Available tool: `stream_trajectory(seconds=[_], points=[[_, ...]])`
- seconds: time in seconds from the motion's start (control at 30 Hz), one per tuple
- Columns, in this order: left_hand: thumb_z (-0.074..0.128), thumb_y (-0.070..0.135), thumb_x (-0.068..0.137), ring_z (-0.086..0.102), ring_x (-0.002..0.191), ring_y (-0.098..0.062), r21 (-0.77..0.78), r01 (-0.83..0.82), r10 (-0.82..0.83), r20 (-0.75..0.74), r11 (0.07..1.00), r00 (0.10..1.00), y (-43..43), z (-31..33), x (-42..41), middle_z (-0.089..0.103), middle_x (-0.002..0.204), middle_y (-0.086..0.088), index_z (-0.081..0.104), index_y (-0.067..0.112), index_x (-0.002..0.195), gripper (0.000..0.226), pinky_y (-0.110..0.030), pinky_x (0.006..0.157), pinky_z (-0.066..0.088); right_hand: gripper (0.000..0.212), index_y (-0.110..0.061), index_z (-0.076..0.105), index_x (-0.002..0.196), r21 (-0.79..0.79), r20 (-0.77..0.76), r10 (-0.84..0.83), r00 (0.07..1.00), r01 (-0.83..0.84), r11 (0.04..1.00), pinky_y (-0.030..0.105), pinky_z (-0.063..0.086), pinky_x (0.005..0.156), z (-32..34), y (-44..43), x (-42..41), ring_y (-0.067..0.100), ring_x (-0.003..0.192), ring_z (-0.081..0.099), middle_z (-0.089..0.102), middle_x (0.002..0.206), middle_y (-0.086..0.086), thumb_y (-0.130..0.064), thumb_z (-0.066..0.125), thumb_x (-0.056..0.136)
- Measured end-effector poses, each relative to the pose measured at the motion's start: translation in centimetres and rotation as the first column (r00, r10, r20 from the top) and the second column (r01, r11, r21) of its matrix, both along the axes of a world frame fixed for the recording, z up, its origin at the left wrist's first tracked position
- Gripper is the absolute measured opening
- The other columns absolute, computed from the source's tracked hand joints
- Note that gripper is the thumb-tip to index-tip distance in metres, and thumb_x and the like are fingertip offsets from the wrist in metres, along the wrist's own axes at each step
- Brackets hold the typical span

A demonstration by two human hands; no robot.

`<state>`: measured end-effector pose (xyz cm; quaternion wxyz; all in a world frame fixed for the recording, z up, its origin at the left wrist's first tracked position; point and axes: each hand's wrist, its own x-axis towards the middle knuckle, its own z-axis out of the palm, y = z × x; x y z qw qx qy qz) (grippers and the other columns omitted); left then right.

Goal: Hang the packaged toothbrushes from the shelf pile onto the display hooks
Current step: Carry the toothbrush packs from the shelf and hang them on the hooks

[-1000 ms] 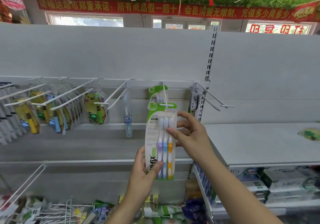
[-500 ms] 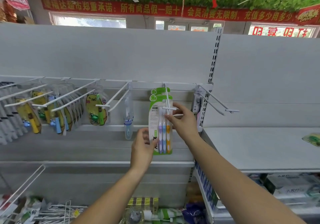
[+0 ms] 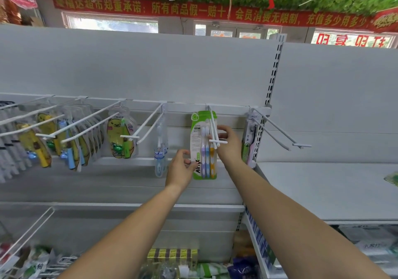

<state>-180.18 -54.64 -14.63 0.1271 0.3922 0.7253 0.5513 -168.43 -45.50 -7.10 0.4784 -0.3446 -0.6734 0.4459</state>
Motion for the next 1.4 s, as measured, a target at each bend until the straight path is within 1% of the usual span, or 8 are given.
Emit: stream_trajectory(seconds=[0.23,0.33,0.47,0.6,0.83,0.97,1.13,1.4], points=[[0.068,0.035,0.096,0.065,0.095,-0.02,-0.082,0.0,-0.006,-0.073,0.997,0.997,0.1,-0.6,-1.8,0.066,0.097,0.002,0.061,0.019,0.125,0.033,-0.04,0.088,0.055,0.027,-0.018,0.061,0.112,-0.008,0.037,0.041,0.998,-0.041,0.999,0.035,0.057,0.082,0.2,-0.1,-0.1,0.023,0.094,0.068,0.068,0.098,0.001,-0.01,0.073,0.09],[0.059,0.041,0.1,0.067,0.096,-0.021,-0.148,-0.006,-0.03,-0.239,0.989,0.971,-0.8,-1.0,-2.0,0.072,0.105,-0.002,0.066,0.018,0.117,0.03,-0.04,0.087,0.057,0.039,-0.014,0.058,0.131,0.066,0.258,0.014,0.966,-0.032,0.997,0.031,0.051,0.083,0.1,0.0,1.1,0.021,0.101,0.065,0.067,0.11,0.004,-0.022,0.068,0.094],[0.051,0.052,0.101,0.065,0.094,-0.017,-0.361,0.066,-0.245,-0.478,0.93,0.843,-1.6,0.3,-1.0,0.071,0.106,0.002,0.069,0.025,0.11,0.034,-0.038,0.085,0.056,0.046,-0.013,0.055,0.139,0.216,0.642,-0.049,0.765,-0.119,0.969,0.034,0.05,0.093,-1.1,0.0,4.9,0.024,0.113,0.062,0.066,0.124,0.008,-0.037,0.058,0.099],[0.043,0.067,0.097,0.066,0.091,-0.019,-0.562,0.081,-0.47,-0.595,0.823,0.652,-1.2,2.4,1.8,0.071,0.105,0.004,0.068,0.03,0.108,0.046,-0.037,0.079,0.057,0.046,-0.018,0.059,0.131,0.259,0.809,-0.104,0.579,-0.193,0.946,0.037,0.053,0.089,-1.2,-1.2,10.4,0.024,0.108,0.063,0.067,0.119,0.006,-0.049,0.056,0.097],[0.037,0.076,0.093,0.066,0.096,-0.018,-0.582,0.264,-0.638,-0.666,0.769,0.387,0.7,3.6,11.7,0.07,0.111,0.002,0.065,0.022,0.117,0.065,-0.038,0.081,0.057,0.06,-0.024,0.053,0.141,0.311,0.902,-0.262,0.343,-0.094,0.946,0.04,0.051,0.094,-2.5,-5.1,24.4,0.022,0.117,0.059,0.062,0.132,0.001,-0.064,0.048,0.096],[0.035,0.079,0.092,0.065,0.106,-0.019,-0.576,0.374,-0.685,-0.644,0.727,0.34,2.1,3.8,19.3,0.068,0.121,0.002,0.063,0.025,0.127,0.07,-0.039,0.088,0.056,0.067,-0.024,0.049,0.145,0.319,0.905,-0.321,0.278,0.054,0.946,0.043,0.049,0.099,-2.0,-8.0,34.2,0.024,0.124,0.057,0.059,0.139,0.002,-0.068,0.044,0.095],[0.031,0.08,0.092,0.061,0.108,-0.018,-0.588,0.439,-0.721,-0.645,0.679,0.252,2.5,4.7,28.7,0.067,0.123,0.004,0.062,0.028,0.127,0.07,-0.038,0.089,0.053,0.066,-0.022,0.048,0.146,0.343,0.893,-0.38,0.243,0.18,0.922,0.041,0.049,0.099,-0.6,-11.8,45.6,0.023,0.124,0.056,0.056,0.142,0.001,-0.065,0.046,0.096],[0.027,0.085,0.089,0.061,0.113,-0.017,-0.596,0.444,-0.726,-0.652,0.669,0.219,3.0,7.6,41.0,0.063,0.131,0.005,0.057,0.027,0.136,0.08,-0.038,0.091,0.052,0.07,-0.028,0.045,0.149,0.396,0.854,-0.453,0.255,0.245,0.885,0.036,0.044,0.107,1.1,-14.2,59.3,0.013,0.134,0.049,0.052,0.148,-0.007,-0.07,0.042,0.093]])
